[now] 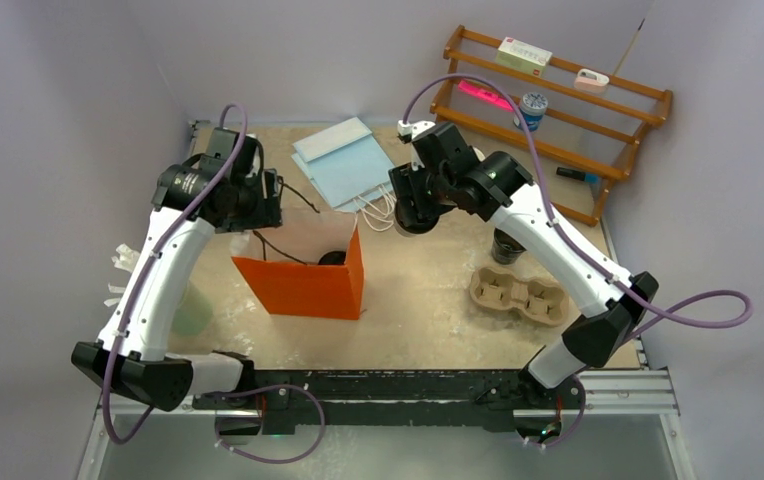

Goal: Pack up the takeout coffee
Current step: Place the coffee cup on the cup tray.

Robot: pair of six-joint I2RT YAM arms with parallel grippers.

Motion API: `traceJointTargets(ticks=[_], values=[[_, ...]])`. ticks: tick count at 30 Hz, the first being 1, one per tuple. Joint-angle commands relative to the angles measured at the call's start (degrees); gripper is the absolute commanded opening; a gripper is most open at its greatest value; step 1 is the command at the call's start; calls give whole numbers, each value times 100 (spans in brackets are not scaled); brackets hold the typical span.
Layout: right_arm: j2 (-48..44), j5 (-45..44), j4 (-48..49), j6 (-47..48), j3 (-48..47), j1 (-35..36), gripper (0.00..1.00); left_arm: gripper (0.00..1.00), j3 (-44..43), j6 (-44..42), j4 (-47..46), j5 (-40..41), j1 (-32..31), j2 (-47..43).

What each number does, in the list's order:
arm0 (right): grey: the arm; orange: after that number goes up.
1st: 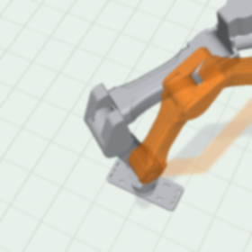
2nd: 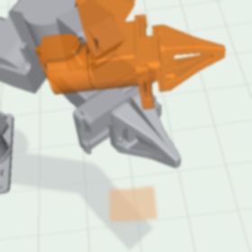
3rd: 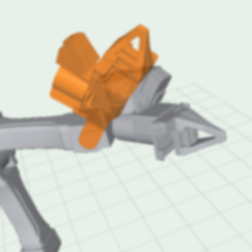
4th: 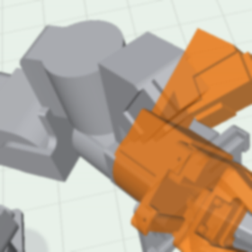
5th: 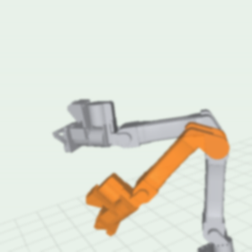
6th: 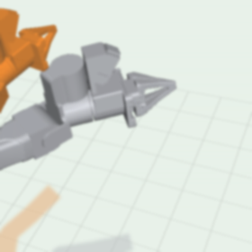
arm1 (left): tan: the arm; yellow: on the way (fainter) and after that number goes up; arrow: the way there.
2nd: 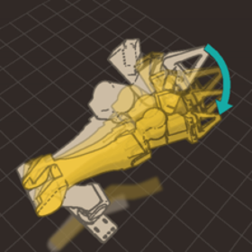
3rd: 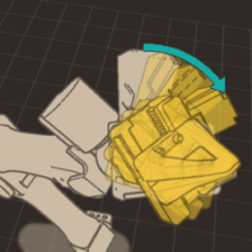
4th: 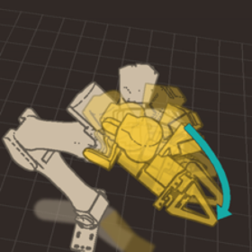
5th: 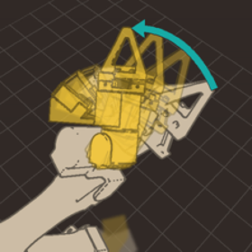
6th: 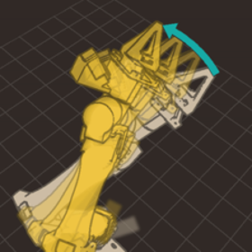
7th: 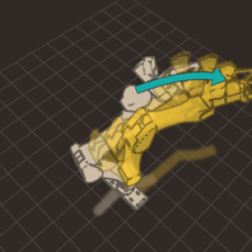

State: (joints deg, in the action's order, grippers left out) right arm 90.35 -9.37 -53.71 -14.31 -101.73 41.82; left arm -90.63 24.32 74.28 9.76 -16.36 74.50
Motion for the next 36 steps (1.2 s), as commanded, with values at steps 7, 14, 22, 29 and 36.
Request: traceJointTargets(ticks=[7,14,22,29,36], values=[[-272,-30,9,38,-39,-20,32,65,-828,-261,105,184,55,-180],[-195,39,-1,43,-92,-25,32,79,-101,-463,119,415,62,-156],[-199,84,-112,16,-201,-25,31,75,346,-509,-247,111,115,81],[-407,269,-362,-82,-373,-25,31,10,473,-1035,-1108,-1052,108,38],[-825,727,-320,-146,-590,-24,31,0,473,-923,-2020,-1776,-269,-109]])
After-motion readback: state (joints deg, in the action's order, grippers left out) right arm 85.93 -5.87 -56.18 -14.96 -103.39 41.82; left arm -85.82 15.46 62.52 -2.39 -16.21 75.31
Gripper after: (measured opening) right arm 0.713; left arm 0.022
